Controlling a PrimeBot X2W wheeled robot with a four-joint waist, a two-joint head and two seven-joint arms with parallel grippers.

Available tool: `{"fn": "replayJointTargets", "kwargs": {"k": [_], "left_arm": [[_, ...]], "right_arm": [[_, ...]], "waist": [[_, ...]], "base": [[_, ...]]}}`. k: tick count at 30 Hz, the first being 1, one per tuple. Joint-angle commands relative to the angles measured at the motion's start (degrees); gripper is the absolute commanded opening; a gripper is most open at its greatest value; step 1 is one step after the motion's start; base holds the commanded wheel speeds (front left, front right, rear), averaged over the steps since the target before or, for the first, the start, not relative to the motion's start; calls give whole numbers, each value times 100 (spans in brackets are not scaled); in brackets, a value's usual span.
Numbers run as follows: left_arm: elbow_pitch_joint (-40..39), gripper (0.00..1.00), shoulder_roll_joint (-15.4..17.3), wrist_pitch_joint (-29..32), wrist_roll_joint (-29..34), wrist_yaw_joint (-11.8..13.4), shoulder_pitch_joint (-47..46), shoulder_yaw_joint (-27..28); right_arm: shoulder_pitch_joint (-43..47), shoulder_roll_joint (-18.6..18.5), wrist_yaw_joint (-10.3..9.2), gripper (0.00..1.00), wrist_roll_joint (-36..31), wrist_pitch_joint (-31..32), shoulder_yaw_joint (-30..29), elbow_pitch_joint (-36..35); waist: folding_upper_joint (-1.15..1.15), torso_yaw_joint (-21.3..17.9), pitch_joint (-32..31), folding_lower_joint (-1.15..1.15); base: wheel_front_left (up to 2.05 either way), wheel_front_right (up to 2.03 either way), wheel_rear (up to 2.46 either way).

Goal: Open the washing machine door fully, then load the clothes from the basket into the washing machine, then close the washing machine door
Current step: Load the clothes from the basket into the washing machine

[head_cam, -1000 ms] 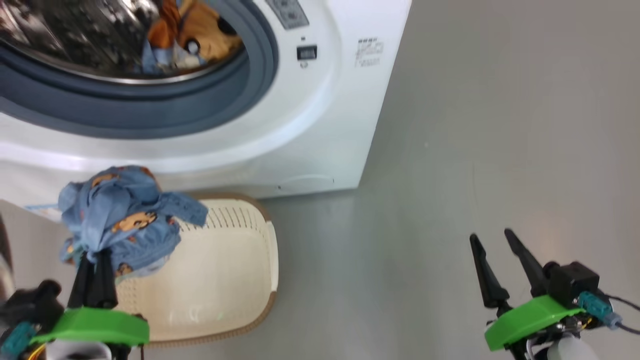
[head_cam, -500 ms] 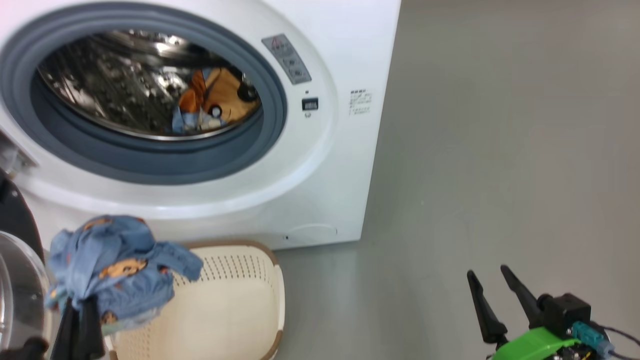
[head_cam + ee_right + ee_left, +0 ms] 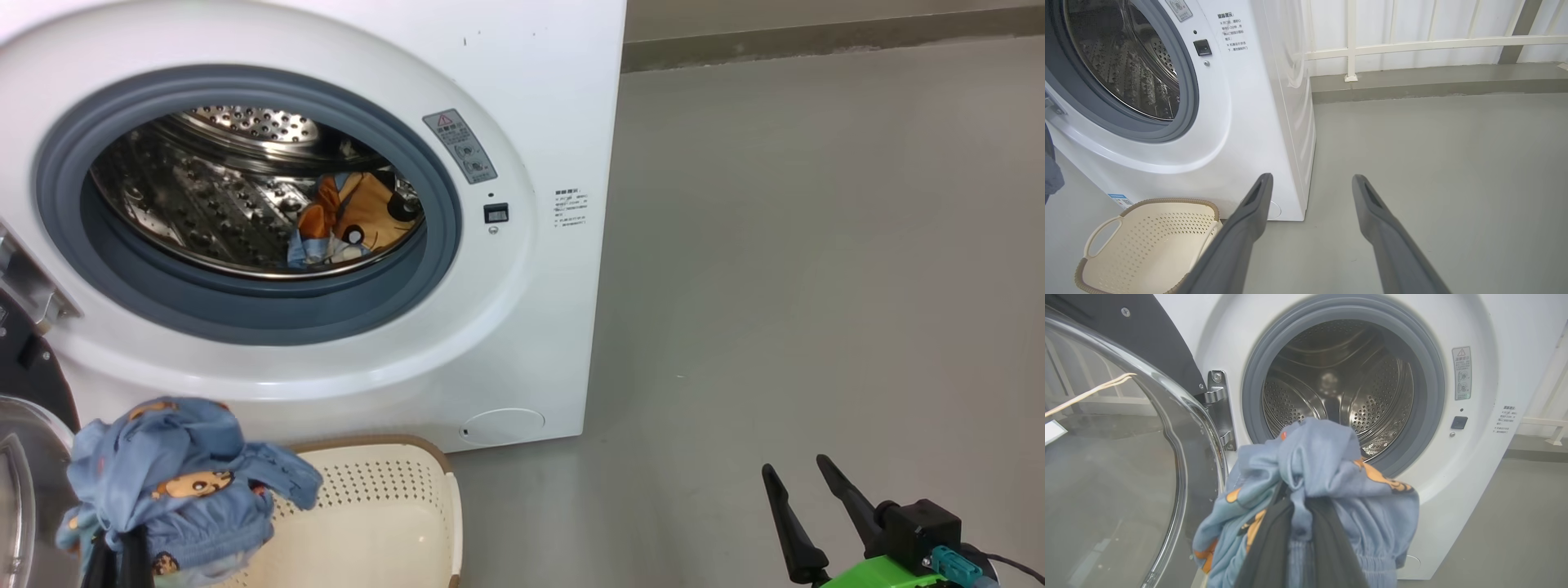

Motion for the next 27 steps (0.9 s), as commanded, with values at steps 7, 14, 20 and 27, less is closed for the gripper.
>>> {"fn": "replayJointTargets", "kwargs": {"k": [7,14,20,27], "left_arm": [[-145,0,54,-37,-22,96,-17,106],[-109,0,54,-37,-71,149,-24,44],[-88,0,54,-37,-110,176,-27,43],[-117,0,54,-37,-155,210,-72,-13]], "right_arm": [[-45,-43,9,100,-79,-28,118,-176],[-70,-56,9,100,-71,-28,118,-180],[-99,-48,9,100,-83,-28,124,-235],[-149,-51,9,100,-99,-28,101,-386]], "waist": [[0,22,28,0],[0,46,34,0],[0,34,47,0],[0,26,104,0]], "base": [[0,0,0],[0,0,0],[0,0,0],[0,0,0]]}}
